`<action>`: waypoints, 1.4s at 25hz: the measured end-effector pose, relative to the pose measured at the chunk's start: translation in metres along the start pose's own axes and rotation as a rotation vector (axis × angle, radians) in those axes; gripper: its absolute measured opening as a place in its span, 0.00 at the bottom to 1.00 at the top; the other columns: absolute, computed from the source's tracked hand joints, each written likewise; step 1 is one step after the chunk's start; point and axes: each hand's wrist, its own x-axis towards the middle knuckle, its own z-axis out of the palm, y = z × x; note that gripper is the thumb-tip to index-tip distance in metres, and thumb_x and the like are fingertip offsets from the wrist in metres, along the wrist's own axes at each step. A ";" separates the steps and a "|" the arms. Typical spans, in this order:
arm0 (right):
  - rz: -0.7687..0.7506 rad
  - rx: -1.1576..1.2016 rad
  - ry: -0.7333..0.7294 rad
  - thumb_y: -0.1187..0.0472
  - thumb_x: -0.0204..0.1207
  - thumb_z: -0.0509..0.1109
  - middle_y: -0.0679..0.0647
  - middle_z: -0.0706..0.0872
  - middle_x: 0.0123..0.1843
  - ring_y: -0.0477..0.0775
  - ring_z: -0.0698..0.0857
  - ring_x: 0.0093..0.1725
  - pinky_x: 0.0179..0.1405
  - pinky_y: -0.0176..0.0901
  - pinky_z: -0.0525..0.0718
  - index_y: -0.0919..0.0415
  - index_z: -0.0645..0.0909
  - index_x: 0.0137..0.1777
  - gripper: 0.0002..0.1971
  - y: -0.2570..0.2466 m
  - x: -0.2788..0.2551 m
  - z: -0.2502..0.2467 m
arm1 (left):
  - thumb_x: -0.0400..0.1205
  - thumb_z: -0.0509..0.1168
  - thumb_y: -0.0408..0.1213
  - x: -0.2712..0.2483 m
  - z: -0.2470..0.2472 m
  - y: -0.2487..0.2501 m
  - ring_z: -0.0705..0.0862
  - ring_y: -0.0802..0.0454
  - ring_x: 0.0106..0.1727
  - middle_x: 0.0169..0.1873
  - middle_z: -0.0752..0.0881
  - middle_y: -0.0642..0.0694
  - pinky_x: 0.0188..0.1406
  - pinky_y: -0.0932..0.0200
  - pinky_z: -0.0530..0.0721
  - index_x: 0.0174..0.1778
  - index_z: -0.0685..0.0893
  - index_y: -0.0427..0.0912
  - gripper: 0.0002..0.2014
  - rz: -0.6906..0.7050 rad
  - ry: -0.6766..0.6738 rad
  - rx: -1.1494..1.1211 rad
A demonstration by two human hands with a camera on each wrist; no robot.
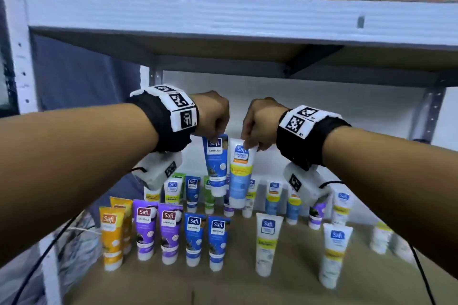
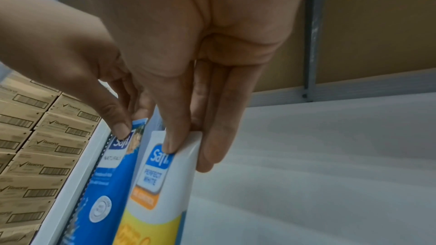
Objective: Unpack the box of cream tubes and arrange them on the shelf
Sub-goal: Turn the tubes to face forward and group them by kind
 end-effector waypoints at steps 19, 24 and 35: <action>0.168 0.182 -0.118 0.69 0.65 0.80 0.57 0.90 0.34 0.58 0.90 0.30 0.37 0.52 0.92 0.64 0.91 0.41 0.05 0.041 -0.145 0.086 | 0.77 0.72 0.35 -0.089 0.130 0.104 0.86 0.48 0.49 0.43 0.89 0.45 0.49 0.58 0.82 0.50 0.88 0.44 0.06 0.056 -0.098 -0.430; 0.176 0.203 -0.139 0.68 0.66 0.81 0.58 0.92 0.39 0.59 0.92 0.37 0.41 0.53 0.92 0.63 0.91 0.42 0.05 0.049 -0.155 0.109 | 0.80 0.69 0.35 -0.101 0.152 0.113 0.84 0.52 0.46 0.42 0.88 0.47 0.42 0.64 0.73 0.49 0.87 0.41 0.05 0.067 -0.071 -0.476; 0.290 0.710 -0.082 0.70 0.60 0.85 0.50 0.90 0.30 0.46 0.87 0.28 0.30 0.44 0.88 0.61 0.87 0.43 0.14 0.069 -0.185 0.177 | 0.69 0.80 0.34 -0.136 0.233 0.125 0.90 0.52 0.45 0.44 0.91 0.47 0.52 0.49 0.89 0.53 0.84 0.49 0.19 -0.269 0.132 -1.363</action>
